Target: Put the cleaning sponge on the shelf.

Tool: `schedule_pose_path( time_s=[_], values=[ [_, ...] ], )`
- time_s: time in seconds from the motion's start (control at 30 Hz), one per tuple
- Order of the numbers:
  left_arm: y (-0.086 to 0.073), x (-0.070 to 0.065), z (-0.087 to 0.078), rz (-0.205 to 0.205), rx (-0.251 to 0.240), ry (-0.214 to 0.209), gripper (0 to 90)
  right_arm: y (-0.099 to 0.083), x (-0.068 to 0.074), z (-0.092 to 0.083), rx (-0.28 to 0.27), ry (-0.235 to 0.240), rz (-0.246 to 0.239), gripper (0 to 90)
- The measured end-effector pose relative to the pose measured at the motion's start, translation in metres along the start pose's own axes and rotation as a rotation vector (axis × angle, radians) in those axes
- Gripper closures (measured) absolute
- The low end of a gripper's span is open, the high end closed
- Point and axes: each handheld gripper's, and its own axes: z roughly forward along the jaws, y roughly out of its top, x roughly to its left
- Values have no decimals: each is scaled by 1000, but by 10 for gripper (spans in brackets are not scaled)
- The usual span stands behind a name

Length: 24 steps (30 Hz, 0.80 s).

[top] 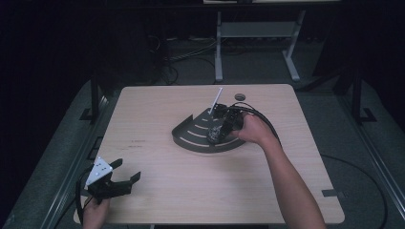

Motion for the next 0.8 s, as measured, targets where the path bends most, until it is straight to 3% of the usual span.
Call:
schedule_pose_path(
  time_s=[0.67,0.8],
  values=[
    [1,-1,0,5,-2,0,137,-26,11,-14,-29,2,10,213],
    [0,-1,1,4,-1,2,137,-33,15,-13,-14,2,10,209]
  ],
)
